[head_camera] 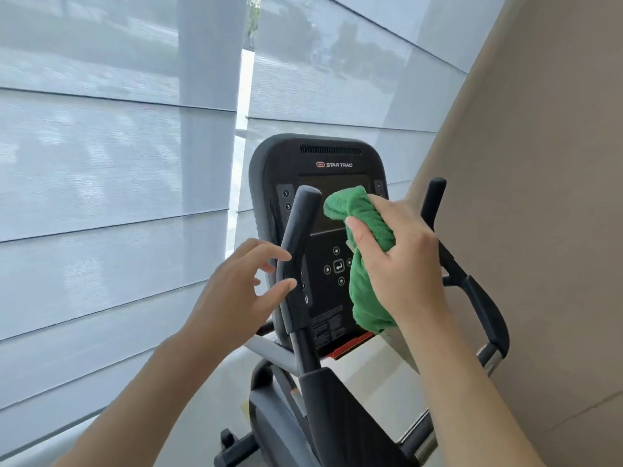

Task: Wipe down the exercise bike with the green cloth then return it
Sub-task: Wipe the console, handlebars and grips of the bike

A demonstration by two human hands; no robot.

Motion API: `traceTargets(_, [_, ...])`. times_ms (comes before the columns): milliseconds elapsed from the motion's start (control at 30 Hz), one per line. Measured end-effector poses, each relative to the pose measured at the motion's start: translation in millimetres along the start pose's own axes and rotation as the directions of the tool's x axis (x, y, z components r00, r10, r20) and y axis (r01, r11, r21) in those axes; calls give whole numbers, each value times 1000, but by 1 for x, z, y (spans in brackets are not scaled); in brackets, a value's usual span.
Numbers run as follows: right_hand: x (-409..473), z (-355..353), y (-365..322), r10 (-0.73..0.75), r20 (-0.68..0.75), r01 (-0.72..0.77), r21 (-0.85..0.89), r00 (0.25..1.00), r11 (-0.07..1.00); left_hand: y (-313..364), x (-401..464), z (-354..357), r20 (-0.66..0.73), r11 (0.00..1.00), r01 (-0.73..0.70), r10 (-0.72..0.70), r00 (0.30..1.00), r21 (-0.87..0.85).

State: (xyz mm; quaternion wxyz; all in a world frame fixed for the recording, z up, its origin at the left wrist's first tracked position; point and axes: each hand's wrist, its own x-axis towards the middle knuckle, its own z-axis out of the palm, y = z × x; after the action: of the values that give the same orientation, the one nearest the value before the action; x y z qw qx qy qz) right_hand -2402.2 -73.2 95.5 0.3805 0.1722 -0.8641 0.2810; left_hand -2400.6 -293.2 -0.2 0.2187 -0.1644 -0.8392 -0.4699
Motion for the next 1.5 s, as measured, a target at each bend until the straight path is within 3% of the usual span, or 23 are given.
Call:
traceTargets(200, [68, 23, -12, -92, -111, 91, -16, 990, 996, -6, 25, 6, -84, 992, 80, -89, 993, -98])
traceTargets(300, [81, 48, -22, -143, 103, 145, -17, 984, 989, -12, 26, 11, -79, 983, 119, -131, 988, -139])
traceTargets(400, [70, 69, -27, -136, 379, 183, -90, 915, 979, -19, 23, 18, -38, 963, 158, -170, 985, -218])
traceTargets(500, [57, 76, -27, -142, 397, 209, -130, 907, 969, -23, 22, 26, -54, 928, 204, -231, 971, -312])
traceTargets(633, [57, 89, -28, -130, 411, 301, -384, 902, 873, -29, 25, 34, -63, 892, 278, -320, 945, -357])
traceTargets(700, [69, 94, -26, -158, 382, 318, -405, 911, 857, -33, 25, 36, -54, 876, 299, -344, 938, -377])
traceTargets(800, [86, 94, -11, -224, 348, 306, -201, 910, 930, -33, 23, 39, -58, 865, 304, -355, 933, -399])
traceTargets(900, [90, 90, 3, -214, 349, 138, 229, 912, 964, -32, 21, 42, -74, 862, 304, -362, 929, -405])
traceTargets(967, [83, 94, 4, -82, 283, -69, 485, 956, 872, -31, 20, 42, -86, 867, 298, -359, 929, -400])
traceTargets(1033, [72, 101, -4, 101, 203, -207, 613, 974, 762, -29, 20, 42, -95, 871, 286, -349, 932, -400])
traceTargets(1100, [58, 112, -15, 150, 40, -152, 464, 988, 873, -26, 20, 41, -106, 876, 271, -338, 935, -399])
traceTargets(1167, [50, 119, -20, 34, -63, -28, 91, 997, 995, -26, 20, 40, -109, 881, 277, -341, 934, -383])
traceTargets(1233, [51, 118, -28, -93, 5, 90, -302, 996, 949, -27, 20, 39, -98, 886, 289, -345, 933, -363])
traceTargets(1300, [61, 112, -29, -172, 176, 236, -471, 969, 850, -28, 21, 39, -80, 884, 300, -350, 933, -357])
traceTargets(1400, [88, 95, -16, -228, 437, 389, -326, 870, 862, -30, 21, 39, -73, 874, 298, -350, 934, -384])
traceTargets(1467, [100, 84, -4, -254, 514, 324, -50, 819, 945, -31, 21, 40, -75, 868, 294, -350, 934, -401])
traceTargets(1500, [100, 83, 1, -265, 493, 255, 87, 829, 963, -31, 21, 40, -78, 867, 291, -350, 934, -405])
